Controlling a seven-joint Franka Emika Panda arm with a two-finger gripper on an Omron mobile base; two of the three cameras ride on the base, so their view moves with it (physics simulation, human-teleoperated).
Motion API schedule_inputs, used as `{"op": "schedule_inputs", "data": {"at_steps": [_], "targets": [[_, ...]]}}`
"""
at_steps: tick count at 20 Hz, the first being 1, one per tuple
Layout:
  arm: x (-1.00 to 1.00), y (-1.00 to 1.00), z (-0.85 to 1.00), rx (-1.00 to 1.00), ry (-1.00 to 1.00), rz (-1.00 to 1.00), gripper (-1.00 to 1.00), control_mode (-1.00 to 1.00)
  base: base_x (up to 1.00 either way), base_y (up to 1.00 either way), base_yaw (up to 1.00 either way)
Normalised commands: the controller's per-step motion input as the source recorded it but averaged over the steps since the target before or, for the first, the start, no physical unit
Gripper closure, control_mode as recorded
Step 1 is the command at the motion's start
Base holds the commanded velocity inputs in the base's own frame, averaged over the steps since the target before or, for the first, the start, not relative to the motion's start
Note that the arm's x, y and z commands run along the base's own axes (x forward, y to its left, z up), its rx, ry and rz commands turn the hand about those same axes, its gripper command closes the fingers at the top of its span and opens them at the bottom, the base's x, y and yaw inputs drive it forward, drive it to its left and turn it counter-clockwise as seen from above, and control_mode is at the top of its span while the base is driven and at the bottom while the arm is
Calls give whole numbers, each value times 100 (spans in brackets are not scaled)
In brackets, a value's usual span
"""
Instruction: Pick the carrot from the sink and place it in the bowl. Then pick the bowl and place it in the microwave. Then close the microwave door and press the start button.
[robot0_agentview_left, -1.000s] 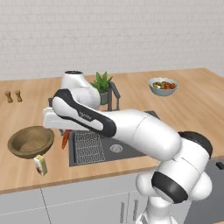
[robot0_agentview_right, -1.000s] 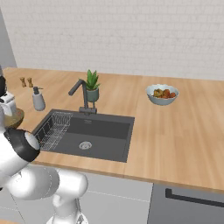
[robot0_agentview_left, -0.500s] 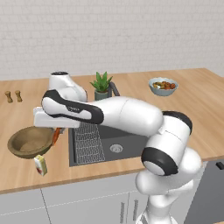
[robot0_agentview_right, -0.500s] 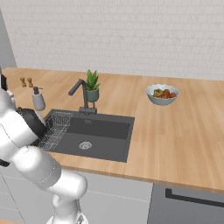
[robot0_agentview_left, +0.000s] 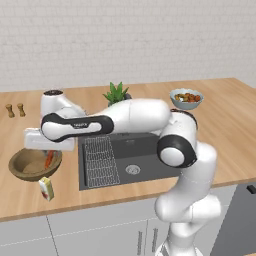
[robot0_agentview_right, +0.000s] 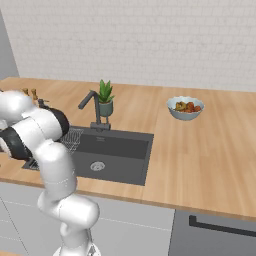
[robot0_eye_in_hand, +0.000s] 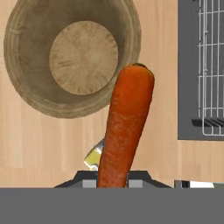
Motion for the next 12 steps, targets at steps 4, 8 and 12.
{"op": "schedule_inputs", "data": {"at_steps": [4,8,12], "targets": [[39,21,-5,-2,0,0,100,-100,0,0,0],[28,27,0,-6,1,0,100,-100,0,0,0],[16,7,-4,-3,0,0,100,-100,0,0,0]]}}
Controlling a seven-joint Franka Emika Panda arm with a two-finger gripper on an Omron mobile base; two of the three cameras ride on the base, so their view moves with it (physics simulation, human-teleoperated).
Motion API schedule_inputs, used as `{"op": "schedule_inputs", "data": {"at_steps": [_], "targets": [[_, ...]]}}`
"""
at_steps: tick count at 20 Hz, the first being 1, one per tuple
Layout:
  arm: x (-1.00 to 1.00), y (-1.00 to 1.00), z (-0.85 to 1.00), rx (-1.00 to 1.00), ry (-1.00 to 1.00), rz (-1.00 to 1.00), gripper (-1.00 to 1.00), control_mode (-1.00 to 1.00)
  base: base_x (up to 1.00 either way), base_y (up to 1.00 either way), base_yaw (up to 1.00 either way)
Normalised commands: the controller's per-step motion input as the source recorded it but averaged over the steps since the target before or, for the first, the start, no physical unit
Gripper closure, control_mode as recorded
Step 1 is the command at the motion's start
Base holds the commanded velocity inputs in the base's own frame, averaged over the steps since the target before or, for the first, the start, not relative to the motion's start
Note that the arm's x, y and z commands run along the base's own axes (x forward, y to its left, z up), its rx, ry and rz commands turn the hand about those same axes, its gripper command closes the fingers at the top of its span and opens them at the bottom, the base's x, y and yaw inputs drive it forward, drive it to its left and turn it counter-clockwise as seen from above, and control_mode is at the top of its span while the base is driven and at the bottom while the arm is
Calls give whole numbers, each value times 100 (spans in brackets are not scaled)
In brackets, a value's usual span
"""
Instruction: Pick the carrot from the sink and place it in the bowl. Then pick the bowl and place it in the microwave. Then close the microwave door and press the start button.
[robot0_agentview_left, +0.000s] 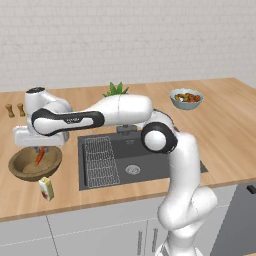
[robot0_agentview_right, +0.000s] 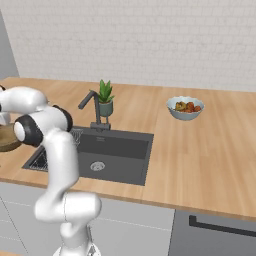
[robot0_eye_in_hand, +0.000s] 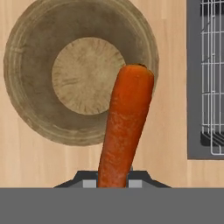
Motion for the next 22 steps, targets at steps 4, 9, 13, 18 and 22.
{"op": "schedule_inputs", "data": {"at_steps": [4,9,13,18,22], "targets": [[16,0,-17,0,0,0,100,-100,0,0,0],[13,-10,-34,0,0,0,100,-100,0,0,0],[11,-17,-43,0,0,0,100,-100,0,0,0],[16,-7,-32,0,0,0,100,-100,0,0,0],[25,0,-31,0,-3,0,100,-100,0,0,0]]}}
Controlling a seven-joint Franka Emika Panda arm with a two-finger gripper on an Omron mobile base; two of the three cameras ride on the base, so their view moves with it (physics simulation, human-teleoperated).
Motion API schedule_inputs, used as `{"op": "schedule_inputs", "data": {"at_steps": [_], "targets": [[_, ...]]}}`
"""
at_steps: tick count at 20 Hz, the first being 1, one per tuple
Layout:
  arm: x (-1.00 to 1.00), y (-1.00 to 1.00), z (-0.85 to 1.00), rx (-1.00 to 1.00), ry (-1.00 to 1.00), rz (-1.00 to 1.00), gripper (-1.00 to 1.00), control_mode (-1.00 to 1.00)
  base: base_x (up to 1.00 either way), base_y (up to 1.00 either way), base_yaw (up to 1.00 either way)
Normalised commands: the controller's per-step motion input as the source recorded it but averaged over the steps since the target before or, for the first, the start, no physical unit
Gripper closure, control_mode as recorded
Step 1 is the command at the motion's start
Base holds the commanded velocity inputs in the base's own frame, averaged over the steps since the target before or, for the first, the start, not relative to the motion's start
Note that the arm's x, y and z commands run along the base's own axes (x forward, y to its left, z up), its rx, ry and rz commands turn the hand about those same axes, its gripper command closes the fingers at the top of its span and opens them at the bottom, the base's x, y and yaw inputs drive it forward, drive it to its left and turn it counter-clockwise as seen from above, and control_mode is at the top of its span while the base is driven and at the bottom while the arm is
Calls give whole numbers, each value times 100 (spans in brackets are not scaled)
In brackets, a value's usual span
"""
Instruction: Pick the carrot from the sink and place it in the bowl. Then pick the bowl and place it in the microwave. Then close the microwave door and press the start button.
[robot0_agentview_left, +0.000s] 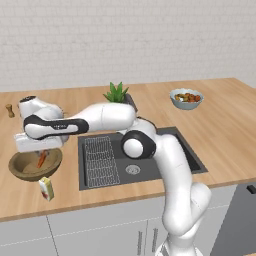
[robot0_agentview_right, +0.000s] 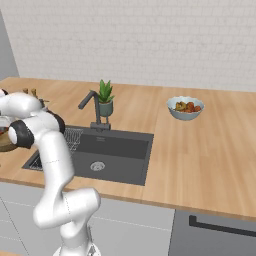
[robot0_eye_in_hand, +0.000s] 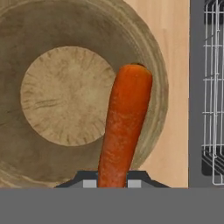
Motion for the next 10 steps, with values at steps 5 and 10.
{"op": "schedule_inputs", "data": {"at_steps": [5,10], "targets": [[30,0,-29,0,-1,0,100,-100,0,0,0],[13,0,-28,1,0,0,100,-100,0,0,0]]}}
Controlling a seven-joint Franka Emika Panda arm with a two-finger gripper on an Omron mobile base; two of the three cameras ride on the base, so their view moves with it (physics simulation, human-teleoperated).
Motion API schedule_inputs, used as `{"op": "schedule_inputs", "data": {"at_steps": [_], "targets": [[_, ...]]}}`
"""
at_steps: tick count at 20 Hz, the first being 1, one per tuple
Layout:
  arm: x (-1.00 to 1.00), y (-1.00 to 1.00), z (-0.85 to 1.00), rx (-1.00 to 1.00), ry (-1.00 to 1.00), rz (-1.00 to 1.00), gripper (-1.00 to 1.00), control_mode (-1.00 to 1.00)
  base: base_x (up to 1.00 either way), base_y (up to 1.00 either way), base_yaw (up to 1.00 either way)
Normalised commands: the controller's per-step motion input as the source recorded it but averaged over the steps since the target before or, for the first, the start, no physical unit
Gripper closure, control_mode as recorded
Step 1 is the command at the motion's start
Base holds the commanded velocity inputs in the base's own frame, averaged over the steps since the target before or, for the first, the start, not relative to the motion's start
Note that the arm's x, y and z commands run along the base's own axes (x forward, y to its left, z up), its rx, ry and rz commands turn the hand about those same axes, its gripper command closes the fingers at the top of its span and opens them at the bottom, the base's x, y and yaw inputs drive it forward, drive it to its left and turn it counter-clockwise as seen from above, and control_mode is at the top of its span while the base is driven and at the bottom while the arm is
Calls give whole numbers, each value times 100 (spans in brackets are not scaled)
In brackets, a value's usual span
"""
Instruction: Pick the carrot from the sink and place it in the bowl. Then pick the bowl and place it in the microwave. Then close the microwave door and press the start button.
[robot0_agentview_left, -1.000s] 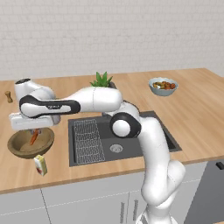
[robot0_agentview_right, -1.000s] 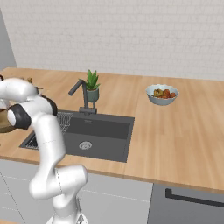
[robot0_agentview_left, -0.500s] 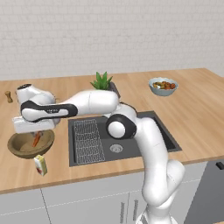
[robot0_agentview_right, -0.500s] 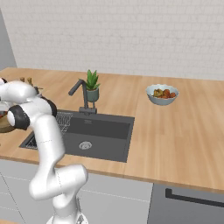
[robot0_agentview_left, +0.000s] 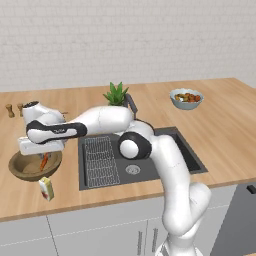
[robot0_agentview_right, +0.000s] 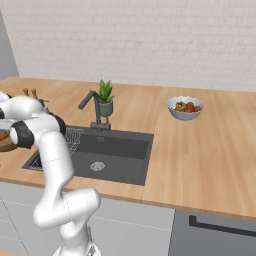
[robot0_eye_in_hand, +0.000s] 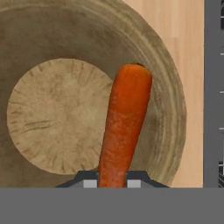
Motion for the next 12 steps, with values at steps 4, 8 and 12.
{"op": "schedule_inputs", "data": {"at_steps": [4,8,12], "targets": [[10,1,-29,1,0,0,100,-100,0,0,0],[24,0,-27,0,0,0,100,-100,0,0,0],[33,2,-20,0,0,0,100,-100,0,0,0]]}}
